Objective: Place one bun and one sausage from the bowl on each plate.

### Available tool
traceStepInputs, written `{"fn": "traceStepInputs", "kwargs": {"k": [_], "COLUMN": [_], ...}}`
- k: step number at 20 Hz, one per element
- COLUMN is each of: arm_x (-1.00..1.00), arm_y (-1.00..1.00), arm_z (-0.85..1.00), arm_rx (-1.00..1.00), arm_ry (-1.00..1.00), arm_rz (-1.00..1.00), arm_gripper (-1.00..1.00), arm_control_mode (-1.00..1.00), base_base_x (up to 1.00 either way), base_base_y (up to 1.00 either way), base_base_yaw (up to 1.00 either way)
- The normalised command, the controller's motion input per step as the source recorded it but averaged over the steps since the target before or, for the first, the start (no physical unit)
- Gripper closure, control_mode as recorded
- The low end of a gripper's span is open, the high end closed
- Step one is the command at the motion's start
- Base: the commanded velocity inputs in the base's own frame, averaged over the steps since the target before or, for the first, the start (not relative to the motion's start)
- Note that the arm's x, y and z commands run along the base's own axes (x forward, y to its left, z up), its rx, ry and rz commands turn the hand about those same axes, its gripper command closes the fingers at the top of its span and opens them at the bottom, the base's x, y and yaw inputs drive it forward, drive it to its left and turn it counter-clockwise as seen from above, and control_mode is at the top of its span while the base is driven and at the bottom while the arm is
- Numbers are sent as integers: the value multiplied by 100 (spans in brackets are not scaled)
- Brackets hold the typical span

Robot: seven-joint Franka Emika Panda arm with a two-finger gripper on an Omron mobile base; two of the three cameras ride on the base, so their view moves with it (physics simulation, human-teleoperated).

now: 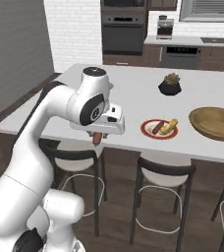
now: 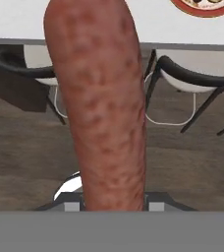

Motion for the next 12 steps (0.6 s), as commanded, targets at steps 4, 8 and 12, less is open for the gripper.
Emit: {"fn": "traceStepInputs", "kwargs": {"k": [4,8,12], "arm_x": [0,0,0], "arm_y": [0,0,0], "arm_z": [0,0,0], "arm_rx": [0,0,0], "arm_ry": [0,0,0], "arm_rz": [0,0,0], "arm_gripper": [100,100,100], "arm_control_mode": [100,100,100], "base_base_x": [51,91,96], "base_base_y": [100,100,88], "base_base_yaw": [-12,-17,-21]}}
